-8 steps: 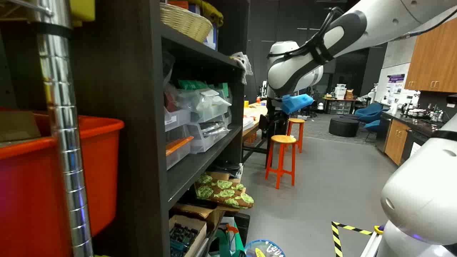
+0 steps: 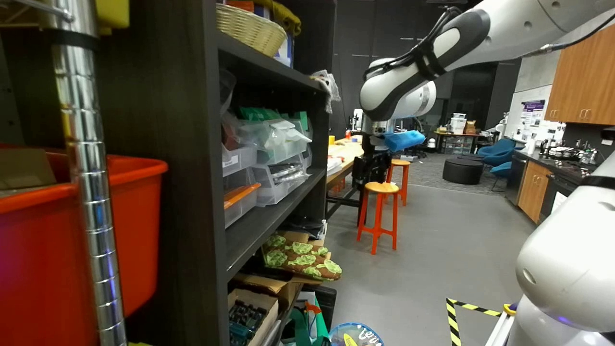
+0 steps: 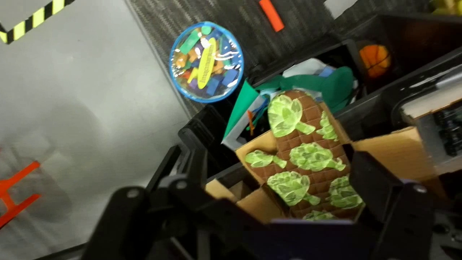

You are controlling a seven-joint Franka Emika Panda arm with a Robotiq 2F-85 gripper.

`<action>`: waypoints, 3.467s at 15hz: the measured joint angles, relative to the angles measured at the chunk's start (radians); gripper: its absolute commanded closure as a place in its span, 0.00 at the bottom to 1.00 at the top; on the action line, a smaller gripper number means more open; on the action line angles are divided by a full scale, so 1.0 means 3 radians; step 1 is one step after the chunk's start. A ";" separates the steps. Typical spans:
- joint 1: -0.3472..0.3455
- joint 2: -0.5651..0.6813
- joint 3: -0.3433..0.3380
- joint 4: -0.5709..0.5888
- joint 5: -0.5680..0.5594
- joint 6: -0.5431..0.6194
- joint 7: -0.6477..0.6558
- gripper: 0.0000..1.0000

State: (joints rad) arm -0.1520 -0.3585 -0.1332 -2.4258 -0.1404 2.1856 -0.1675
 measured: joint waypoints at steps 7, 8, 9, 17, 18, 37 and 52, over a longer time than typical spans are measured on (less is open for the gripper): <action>0.0183 0.0360 -0.1012 0.0443 0.1004 -0.0677 -0.1867 0.00; 0.0166 0.0464 -0.1118 0.0524 0.1162 -0.0804 -0.2144 0.00; 0.0123 0.0585 -0.1173 0.0602 0.1311 -0.0943 -0.2387 0.00; -0.0019 0.1182 -0.1108 0.0892 0.1596 -0.1248 -0.2675 0.00; -0.0051 0.1182 -0.1075 0.0893 0.1596 -0.1249 -0.2675 0.00; -0.1161 0.3070 -0.0404 0.2112 0.1573 -0.3296 -0.4399 0.00; -0.1288 0.3504 -0.0150 0.2780 0.2123 -0.3631 -0.4429 0.00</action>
State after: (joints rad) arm -0.5383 0.6927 -0.1783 -1.5917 0.4965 1.0962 -1.4963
